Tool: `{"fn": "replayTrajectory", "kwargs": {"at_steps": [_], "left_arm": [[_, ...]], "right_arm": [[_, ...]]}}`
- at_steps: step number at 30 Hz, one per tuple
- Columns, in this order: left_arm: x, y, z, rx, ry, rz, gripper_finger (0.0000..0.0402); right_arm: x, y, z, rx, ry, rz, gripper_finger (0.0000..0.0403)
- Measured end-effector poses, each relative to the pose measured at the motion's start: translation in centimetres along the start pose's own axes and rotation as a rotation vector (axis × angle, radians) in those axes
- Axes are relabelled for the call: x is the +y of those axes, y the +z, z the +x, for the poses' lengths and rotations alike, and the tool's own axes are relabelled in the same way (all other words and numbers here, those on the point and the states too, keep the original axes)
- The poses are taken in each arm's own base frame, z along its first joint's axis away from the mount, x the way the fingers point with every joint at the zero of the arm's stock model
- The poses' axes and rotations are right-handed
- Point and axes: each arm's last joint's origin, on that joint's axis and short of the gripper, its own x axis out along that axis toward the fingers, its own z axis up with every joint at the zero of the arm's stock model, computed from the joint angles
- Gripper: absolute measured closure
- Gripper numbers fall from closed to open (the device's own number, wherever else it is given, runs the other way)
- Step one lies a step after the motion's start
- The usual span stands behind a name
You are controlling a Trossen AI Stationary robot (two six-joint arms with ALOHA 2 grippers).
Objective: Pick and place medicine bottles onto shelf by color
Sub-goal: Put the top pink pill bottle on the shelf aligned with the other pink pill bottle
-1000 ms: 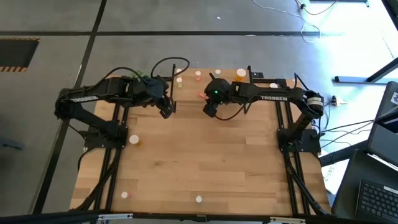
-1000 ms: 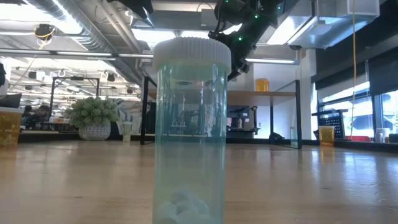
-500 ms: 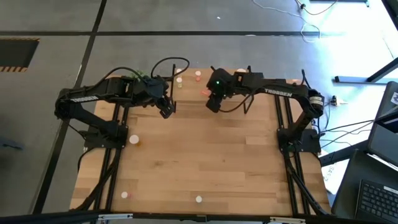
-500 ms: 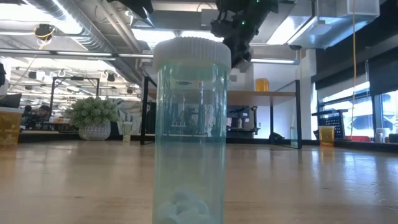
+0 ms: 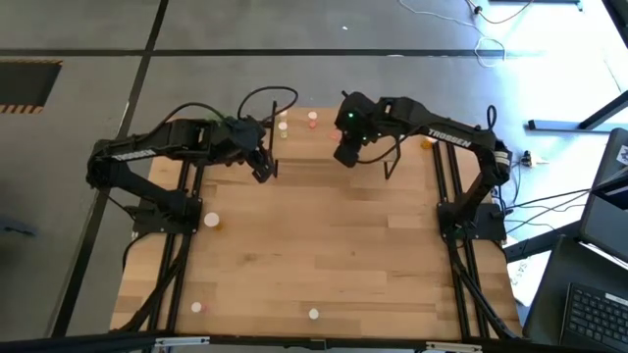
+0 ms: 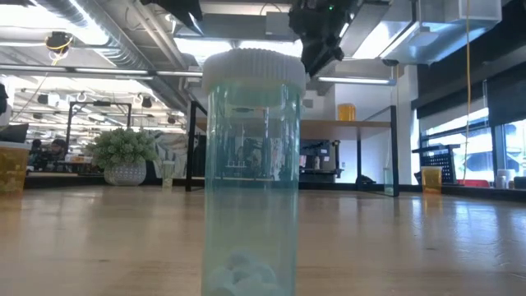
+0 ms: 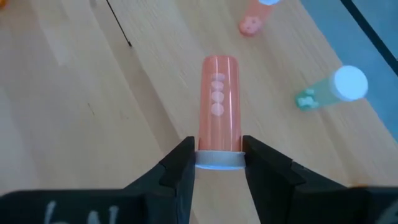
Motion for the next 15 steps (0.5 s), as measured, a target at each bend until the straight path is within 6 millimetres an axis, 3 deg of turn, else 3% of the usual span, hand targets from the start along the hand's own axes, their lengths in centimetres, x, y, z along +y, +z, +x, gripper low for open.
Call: {"fn": "replayTrajectory", "kwargs": {"at_steps": [8,15], "left_arm": [[0.7,0.5,0.4,-0.014,0.012,0.036,0.0253],[0.5,1.0,0.4,-0.048,-0.024,0.123,0.0253]], "right_arm": [[-0.4,-0.1,-1.6,0.058,-0.024,-0.031,0.0276],[-0.4,-0.4,-1.7,0.087,-0.026,-0.046,0.0276]]}}
